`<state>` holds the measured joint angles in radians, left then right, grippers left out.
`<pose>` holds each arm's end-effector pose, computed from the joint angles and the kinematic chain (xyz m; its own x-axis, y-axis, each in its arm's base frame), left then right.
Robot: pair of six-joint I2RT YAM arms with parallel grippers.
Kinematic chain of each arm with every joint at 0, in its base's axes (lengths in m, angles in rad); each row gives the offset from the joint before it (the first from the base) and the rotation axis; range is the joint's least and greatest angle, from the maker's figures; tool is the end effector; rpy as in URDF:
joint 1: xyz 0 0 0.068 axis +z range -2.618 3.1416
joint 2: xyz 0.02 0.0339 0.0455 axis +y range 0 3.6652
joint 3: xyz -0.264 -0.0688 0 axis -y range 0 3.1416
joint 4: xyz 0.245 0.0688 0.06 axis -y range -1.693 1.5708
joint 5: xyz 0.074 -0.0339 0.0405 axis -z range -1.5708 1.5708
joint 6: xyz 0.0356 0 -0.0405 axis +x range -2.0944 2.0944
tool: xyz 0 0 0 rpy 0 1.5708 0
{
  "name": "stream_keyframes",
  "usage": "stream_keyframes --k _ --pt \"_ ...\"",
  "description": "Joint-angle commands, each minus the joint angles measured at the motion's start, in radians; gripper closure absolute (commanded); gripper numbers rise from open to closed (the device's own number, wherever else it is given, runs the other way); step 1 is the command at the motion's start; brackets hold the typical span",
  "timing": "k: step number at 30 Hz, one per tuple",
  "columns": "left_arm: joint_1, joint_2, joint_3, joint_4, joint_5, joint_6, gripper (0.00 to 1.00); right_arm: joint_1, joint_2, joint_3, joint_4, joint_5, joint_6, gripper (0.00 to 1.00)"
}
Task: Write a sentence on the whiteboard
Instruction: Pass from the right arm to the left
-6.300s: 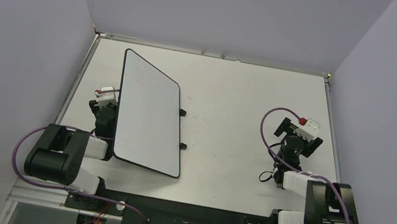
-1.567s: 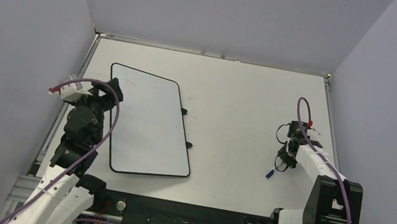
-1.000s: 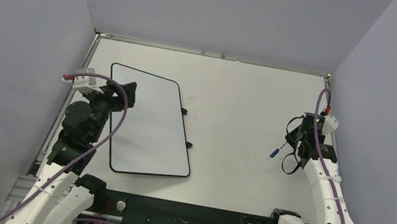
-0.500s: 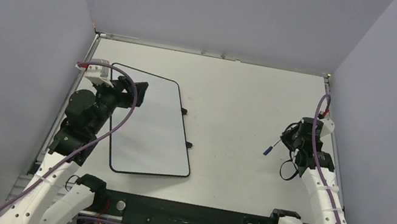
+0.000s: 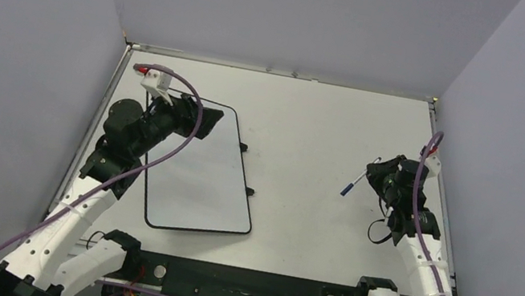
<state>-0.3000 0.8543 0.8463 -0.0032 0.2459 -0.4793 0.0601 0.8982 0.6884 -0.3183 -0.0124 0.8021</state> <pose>0.1891 -0.0676 0.3694 -0.2489 -0.3912 -0.8860 0.4557 0.7599 -0.4635 0.2019 0.0126 0.2724 -0.4005 0.6960 -0.5960 0.3124 0.7152 0.6252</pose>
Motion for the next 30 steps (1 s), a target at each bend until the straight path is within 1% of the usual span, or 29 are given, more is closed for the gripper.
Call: stream_keyframes --k 1,3,5,7,11,15,20,25,30 --pt "-0.055 0.029 0.011 0.115 0.028 -0.051 0.27 0.022 -0.066 -0.014 0.058 -0.008 0.018 1.00" --pt "-0.102 0.058 0.026 0.107 0.001 -0.037 0.27 0.034 -0.095 -0.031 0.058 0.004 0.023 1.00" --pt "-0.173 0.090 0.054 0.083 -0.024 -0.005 0.26 0.045 -0.123 -0.056 0.063 0.009 0.030 1.00" --pt "-0.214 0.124 0.075 0.064 -0.040 0.020 0.26 0.053 -0.137 -0.063 0.065 0.009 0.035 1.00" --pt "-0.261 0.174 0.089 0.084 0.010 0.050 0.28 0.066 -0.146 -0.057 0.060 0.009 0.034 1.00" --pt "-0.299 0.226 0.098 0.096 0.080 0.071 0.33 0.078 -0.163 -0.051 0.062 0.009 0.036 1.00" --pt "-0.339 0.291 0.093 0.164 0.173 0.071 0.37 0.101 -0.181 -0.043 0.096 0.007 0.040 1.00" --pt "-0.383 0.357 0.108 0.228 0.215 0.066 0.41 0.129 -0.202 -0.037 0.142 -0.006 0.051 1.00" --pt "-0.437 0.414 0.120 0.273 0.227 0.067 0.41 0.160 -0.224 -0.023 0.162 -0.022 0.049 1.00"
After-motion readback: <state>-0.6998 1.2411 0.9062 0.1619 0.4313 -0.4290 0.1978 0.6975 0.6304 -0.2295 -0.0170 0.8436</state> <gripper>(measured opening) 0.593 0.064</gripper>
